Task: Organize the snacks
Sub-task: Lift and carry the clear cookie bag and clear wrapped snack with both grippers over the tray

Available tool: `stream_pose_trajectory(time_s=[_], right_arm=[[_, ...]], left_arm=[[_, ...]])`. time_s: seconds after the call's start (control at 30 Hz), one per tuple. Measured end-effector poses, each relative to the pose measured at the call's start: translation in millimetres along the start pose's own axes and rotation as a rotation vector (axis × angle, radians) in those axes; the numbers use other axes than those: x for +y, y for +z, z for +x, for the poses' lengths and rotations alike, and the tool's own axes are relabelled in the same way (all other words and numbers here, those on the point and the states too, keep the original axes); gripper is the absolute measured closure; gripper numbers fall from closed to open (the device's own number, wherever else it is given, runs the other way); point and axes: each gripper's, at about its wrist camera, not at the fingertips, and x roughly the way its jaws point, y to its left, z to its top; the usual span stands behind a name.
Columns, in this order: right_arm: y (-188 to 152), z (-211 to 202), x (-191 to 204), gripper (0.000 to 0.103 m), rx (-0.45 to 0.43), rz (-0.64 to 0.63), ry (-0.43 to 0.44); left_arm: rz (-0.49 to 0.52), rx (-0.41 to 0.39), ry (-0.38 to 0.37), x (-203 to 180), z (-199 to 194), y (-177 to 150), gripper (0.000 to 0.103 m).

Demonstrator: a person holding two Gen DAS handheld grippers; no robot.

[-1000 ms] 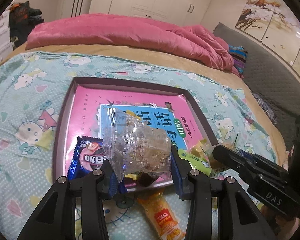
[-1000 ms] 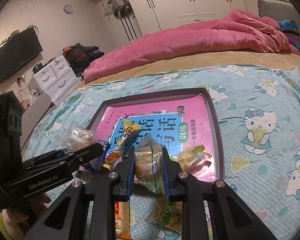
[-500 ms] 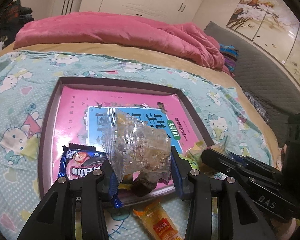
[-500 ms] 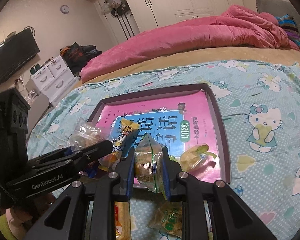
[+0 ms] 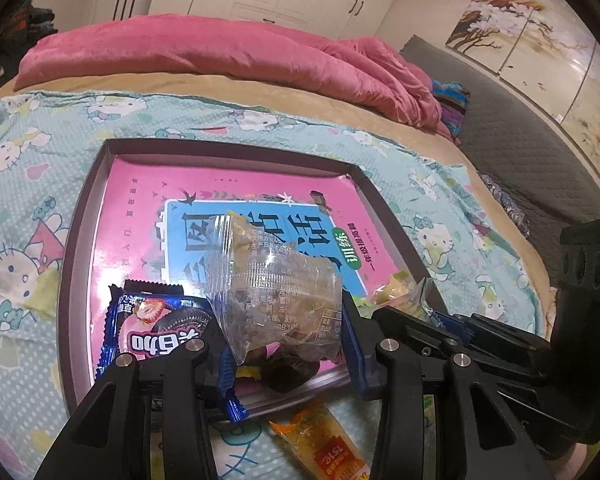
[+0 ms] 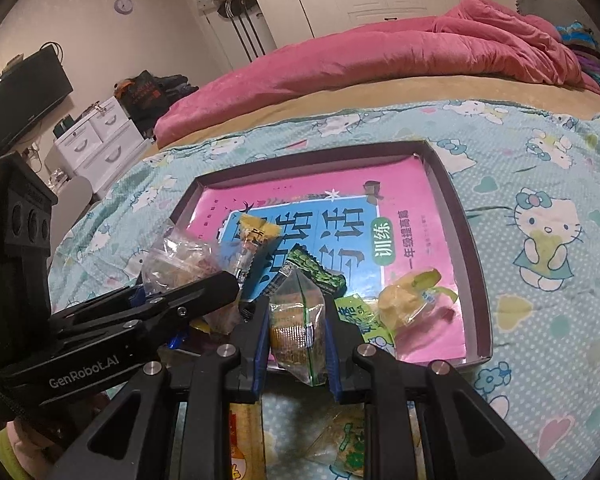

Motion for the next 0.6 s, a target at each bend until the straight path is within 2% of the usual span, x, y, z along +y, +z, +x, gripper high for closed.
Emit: stream_pose_trajectory(time_s=[0.6], right_arm=[[-3.8, 7.9, -9.6, 0.079, 0.009, 0.008, -0.045]], left_arm=[[0.010, 0.006, 0.009, -0.4, 7.2, -3.1, 0.058]])
